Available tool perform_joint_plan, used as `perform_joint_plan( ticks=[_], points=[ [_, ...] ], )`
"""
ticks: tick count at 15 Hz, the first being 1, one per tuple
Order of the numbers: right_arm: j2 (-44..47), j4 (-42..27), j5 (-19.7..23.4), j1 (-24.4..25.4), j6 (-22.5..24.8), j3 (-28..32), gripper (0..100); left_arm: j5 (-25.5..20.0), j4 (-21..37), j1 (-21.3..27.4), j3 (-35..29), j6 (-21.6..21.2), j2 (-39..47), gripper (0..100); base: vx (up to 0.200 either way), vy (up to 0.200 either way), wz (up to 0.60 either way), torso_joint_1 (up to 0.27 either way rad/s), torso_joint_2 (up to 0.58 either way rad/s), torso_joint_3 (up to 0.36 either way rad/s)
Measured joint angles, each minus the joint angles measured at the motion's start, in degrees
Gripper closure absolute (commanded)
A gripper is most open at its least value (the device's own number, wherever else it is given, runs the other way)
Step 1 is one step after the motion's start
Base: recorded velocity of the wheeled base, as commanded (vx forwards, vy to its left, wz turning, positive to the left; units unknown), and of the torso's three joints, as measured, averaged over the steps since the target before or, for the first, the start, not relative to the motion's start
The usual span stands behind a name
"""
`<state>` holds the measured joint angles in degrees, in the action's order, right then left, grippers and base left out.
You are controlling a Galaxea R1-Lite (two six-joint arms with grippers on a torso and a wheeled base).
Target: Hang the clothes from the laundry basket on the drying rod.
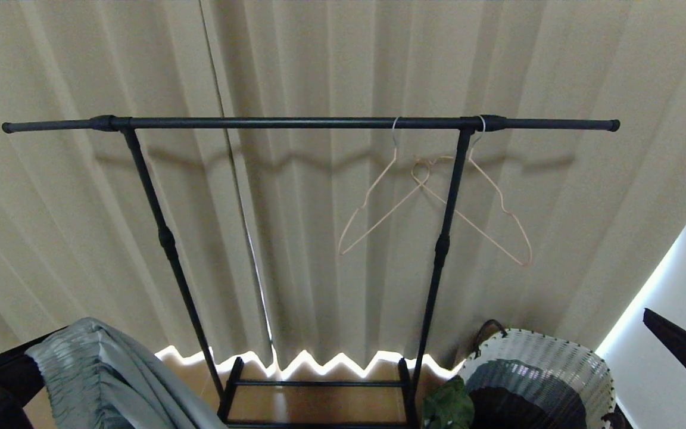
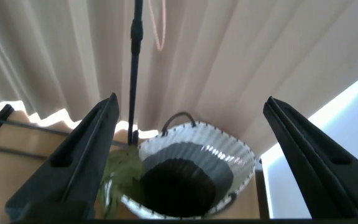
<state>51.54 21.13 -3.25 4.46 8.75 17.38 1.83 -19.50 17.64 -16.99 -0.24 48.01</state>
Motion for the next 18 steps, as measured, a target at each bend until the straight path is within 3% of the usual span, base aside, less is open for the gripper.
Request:
perform_joint_plan(
  ticks=[7,13,16,18],
  points=[
    [0.02,-0.13,0.11,0.07,0.0,-1.9,0,0.0,0.02,0.05,0.29,-0.11,0.0,100,0.2,0.0,0.0,0.004,0.0,0.004],
    [1.02,-0.11,0.17,0.11,0.16,-0.57,0,0.0,-0.33,0.0,1.07,-0.27,-0.18,100,0.0,0.0,0.0,0.0,0.0,0.0],
    [3.41,-0.13,3.74,0.24,0.77,1.94,0,0.0,-0.28,0.0,1.07,-0.27,-0.18,100,0.0,0.0,0.0,0.0,0.0,0.0],
    [6.4,-1.72,7.3,0.27,1.04,6.7,0,0.02,-0.26,-0.12,1.07,-0.27,-0.22,100,0.0,0.0,0.0,0.0,0.0,0.0]
  ],
)
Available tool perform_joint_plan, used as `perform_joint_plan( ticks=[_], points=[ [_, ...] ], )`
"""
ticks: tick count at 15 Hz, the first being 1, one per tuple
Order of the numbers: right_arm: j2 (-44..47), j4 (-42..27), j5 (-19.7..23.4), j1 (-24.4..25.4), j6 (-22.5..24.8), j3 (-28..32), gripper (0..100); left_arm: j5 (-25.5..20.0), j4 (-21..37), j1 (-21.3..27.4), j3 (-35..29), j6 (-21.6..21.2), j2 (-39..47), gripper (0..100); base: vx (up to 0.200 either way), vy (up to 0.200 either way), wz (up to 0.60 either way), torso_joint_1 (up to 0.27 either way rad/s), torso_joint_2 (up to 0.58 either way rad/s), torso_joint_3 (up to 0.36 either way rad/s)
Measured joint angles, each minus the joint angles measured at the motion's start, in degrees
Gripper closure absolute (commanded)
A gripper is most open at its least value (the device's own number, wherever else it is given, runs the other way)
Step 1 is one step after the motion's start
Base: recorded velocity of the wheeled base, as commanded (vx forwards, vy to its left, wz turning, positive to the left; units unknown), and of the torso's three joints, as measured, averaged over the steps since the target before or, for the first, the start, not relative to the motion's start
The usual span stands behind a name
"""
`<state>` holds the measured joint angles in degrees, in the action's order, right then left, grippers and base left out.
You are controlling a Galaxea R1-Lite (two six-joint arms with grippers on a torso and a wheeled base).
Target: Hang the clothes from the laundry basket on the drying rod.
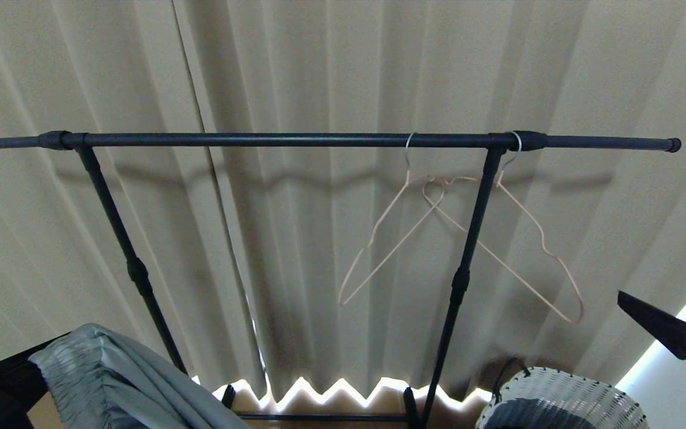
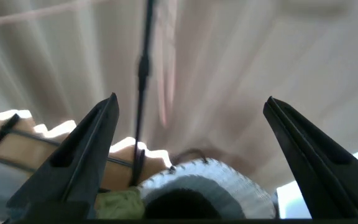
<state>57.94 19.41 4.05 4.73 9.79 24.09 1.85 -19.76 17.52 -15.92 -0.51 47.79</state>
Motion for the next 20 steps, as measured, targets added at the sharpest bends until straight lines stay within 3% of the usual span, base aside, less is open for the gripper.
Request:
perform_joint_plan(
  ticks=[4,11,20],
  points=[
    [9.73,-6.61,1.39,0.09,0.13,11.17,0,-0.05,0.02,-0.02,-0.04,-0.02,-0.66,100,0.0,0.0,0.0,0.0,0.0,0.0],
    [26.08,-14.63,-0.17,3.01,0.13,24.83,0,-0.02,0.02,0.0,0.0,-0.04,-0.96,100,0.0,0.0,0.0,0.0,0.0,0.0],
    [41.51,-15.51,-1.71,2.82,-3.45,35.76,0,-0.02,0.0,0.0,0.05,-0.02,-1.01,100,0.0,0.0,0.0,0.0,0.0,0.0]
  ],
)
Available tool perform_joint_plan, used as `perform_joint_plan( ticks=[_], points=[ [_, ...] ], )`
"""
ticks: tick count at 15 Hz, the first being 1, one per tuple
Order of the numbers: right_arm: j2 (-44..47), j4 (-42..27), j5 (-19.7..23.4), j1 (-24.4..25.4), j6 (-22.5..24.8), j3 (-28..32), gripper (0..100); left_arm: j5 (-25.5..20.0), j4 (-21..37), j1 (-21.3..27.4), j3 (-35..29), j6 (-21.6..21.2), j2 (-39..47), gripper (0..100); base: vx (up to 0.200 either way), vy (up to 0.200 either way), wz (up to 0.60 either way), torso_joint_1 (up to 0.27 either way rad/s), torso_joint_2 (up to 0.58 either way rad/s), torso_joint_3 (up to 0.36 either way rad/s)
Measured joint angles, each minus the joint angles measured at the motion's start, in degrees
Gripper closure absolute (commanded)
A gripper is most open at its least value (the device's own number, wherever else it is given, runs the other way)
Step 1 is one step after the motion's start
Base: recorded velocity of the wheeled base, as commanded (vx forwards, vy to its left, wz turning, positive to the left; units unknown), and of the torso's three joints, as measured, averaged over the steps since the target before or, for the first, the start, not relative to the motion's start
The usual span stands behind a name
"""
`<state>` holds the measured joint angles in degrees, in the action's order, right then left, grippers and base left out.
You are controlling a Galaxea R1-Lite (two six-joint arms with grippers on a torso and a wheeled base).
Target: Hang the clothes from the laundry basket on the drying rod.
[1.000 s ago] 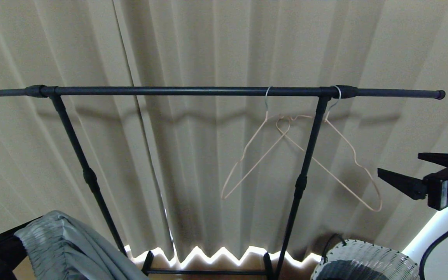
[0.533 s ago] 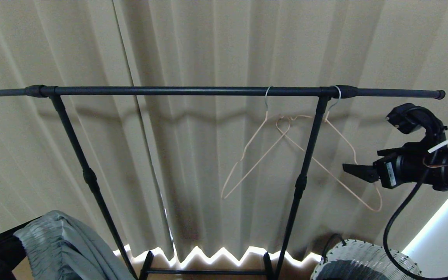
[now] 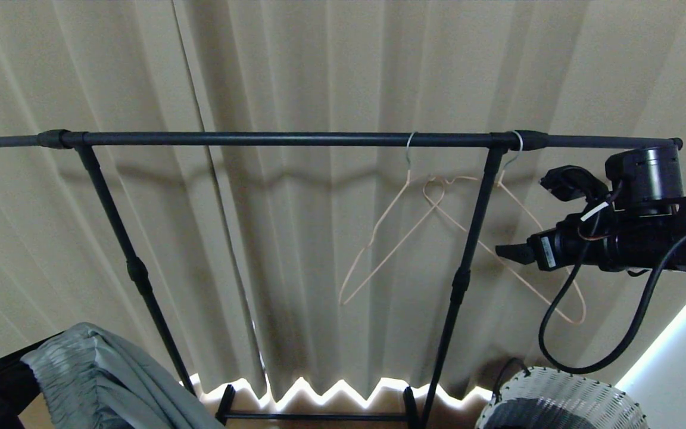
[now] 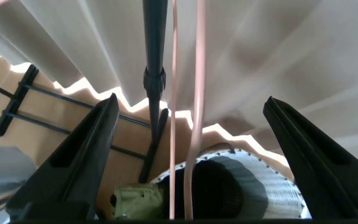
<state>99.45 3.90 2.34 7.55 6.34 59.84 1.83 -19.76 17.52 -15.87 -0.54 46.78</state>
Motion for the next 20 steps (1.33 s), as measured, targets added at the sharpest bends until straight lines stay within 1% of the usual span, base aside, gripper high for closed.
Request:
perform_joint_plan(
  ticks=[11,12,20],
  points=[
    [0.41,0.48,-0.54,0.11,-0.13,1.07,0,0.0,0.0,-0.02,0.06,0.0,-0.22,100,0.0,0.0,0.0,0.0,0.0,0.0],
    [0.4,0.48,-0.6,0.16,-0.11,1.07,100,-0.02,0.0,-0.02,0.05,0.0,-0.34,100,0.0,0.0,0.0,0.0,0.0,0.0],
    [-0.5,0.45,-1.77,0.26,-0.13,0.71,100,0.0,0.0,-0.02,-0.02,0.0,-0.61,100,0.0,0.0,0.0,0.0,0.0,0.0]
  ],
)
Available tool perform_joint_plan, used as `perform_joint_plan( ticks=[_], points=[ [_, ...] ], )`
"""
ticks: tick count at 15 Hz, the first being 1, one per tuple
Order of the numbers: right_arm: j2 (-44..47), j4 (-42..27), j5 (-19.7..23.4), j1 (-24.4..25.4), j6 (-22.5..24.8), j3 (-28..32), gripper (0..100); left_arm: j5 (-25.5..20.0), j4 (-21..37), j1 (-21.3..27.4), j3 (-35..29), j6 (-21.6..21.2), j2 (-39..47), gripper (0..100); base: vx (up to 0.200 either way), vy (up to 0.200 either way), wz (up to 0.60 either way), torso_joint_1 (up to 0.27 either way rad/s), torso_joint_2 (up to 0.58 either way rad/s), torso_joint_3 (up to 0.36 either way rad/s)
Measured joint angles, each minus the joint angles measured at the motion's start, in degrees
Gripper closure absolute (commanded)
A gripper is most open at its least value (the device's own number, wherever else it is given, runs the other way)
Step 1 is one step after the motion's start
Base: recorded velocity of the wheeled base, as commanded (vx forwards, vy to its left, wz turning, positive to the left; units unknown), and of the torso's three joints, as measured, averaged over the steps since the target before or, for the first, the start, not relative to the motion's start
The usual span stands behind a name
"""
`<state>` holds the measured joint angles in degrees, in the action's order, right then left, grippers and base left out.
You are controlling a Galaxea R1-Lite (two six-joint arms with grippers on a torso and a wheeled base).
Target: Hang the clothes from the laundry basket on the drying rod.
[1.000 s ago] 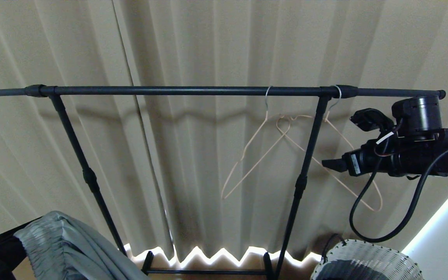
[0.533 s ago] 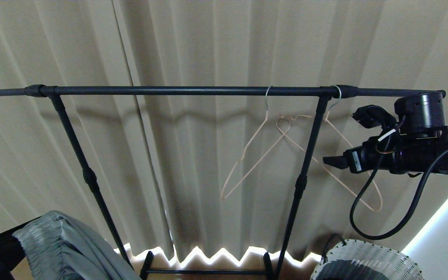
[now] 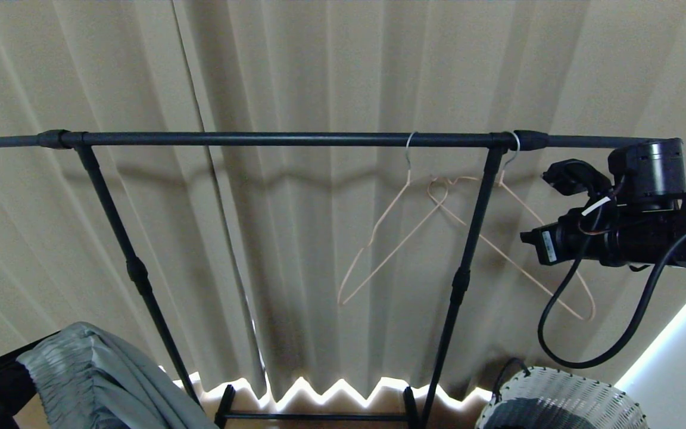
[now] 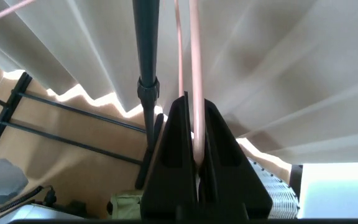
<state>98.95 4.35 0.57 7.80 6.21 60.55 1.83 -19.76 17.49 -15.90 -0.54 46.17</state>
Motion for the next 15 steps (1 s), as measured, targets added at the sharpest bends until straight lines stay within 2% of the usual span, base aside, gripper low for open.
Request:
perform_joint_plan(
  ticks=[6,11,15],
  points=[
    [-3.75,0.21,-0.79,-0.04,-0.09,-2.12,100,-0.02,0.02,0.0,-0.11,0.0,-0.28,100,0.0,0.0,0.0,0.0,0.0,0.0],
    [-6.84,8.48,-2.16,-0.09,-0.11,-6.58,100,0.0,0.0,0.0,-0.11,0.0,-0.74,100,0.0,0.0,0.0,0.0,0.0,0.0],
    [-8.48,9.06,-2.76,-0.21,-0.16,-8.27,100,0.0,0.0,0.0,-0.11,0.05,-1.1,100,0.0,0.0,0.0,0.0,0.0,0.0]
  ],
)
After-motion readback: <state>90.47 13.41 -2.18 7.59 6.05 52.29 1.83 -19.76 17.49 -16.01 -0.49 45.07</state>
